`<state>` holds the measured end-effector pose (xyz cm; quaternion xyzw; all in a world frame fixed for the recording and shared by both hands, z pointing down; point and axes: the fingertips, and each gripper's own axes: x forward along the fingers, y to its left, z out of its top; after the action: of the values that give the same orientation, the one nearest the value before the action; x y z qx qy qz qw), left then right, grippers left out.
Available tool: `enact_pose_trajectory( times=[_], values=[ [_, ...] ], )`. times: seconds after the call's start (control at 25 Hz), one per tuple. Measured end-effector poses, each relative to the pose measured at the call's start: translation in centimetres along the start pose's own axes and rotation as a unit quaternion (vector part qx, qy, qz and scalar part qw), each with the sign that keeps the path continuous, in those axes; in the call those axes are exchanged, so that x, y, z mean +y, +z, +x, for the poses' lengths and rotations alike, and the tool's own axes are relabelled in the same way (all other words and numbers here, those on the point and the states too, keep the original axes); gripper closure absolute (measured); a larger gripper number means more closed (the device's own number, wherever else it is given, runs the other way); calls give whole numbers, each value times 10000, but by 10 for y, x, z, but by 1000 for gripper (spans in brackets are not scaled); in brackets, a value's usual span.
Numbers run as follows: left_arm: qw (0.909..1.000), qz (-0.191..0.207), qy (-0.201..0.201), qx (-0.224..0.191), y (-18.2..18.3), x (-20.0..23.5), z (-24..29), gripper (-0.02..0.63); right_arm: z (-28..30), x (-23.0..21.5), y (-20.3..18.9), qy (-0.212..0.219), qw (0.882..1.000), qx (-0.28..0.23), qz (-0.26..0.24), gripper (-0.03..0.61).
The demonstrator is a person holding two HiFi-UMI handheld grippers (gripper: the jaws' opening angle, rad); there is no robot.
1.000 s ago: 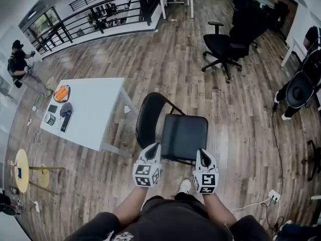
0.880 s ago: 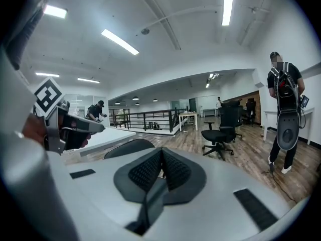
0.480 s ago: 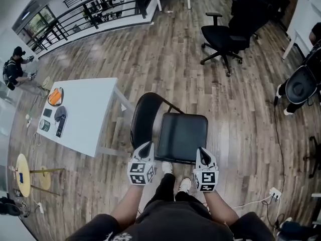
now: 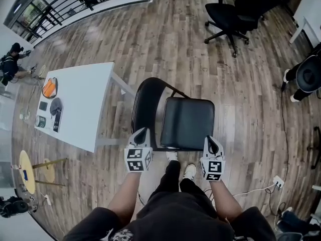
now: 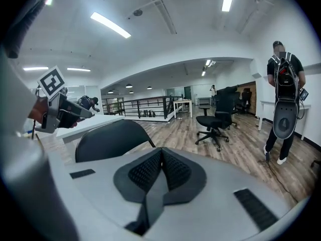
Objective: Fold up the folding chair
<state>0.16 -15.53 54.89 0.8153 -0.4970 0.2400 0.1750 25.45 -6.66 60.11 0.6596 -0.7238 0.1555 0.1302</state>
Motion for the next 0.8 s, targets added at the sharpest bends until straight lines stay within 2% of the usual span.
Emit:
enact_pose_trajectory(
  times=[0.2,0.24,0.32,0.4,0.48,0.6,0.8],
  values=[
    [9984,232,290,424,-4,32,23,607,37,-11,-41,148,9982,460,369,563],
    [9978,265,335,502,-4,39,28,605,42,-13,-49,207,9973,560,435,546],
    [9965,415,410,605,-6,52,37,560,53,-16,-66,329,9949,756,576,454],
    [9950,585,462,661,-6,62,44,496,64,-22,-82,414,9923,947,686,399],
    [9938,626,520,755,-8,70,46,427,73,-29,-100,469,9891,1147,797,374],
    [9920,460,579,1024,-19,83,46,353,82,-40,-130,485,9826,1466,1036,316],
    [9878,-113,427,1493,-47,99,58,331,101,-62,-195,535,9665,2050,1448,280]
  ],
)
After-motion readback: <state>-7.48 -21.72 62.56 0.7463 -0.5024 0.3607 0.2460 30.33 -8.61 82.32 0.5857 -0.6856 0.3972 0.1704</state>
